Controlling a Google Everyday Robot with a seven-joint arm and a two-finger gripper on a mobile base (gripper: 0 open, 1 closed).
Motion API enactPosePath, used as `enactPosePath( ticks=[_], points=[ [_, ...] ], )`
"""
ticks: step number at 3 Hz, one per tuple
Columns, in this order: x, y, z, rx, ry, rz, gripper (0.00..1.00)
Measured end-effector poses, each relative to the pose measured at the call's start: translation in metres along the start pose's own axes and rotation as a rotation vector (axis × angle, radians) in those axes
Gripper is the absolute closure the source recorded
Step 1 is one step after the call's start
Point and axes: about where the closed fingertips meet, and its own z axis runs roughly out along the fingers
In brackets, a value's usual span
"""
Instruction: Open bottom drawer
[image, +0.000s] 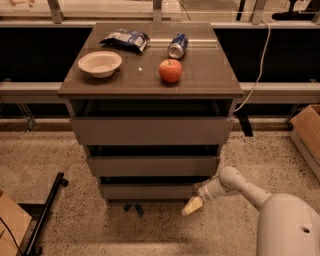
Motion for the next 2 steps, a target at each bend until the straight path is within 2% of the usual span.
enactPosePath(
  ticks=[1,2],
  points=[
    [-0.018,-0.011,0.001,0.026,-0.001,-0.074,0.00],
    [-0.029,-0.027,0.011,0.051,-0.040,-0.111,0.00]
  ],
)
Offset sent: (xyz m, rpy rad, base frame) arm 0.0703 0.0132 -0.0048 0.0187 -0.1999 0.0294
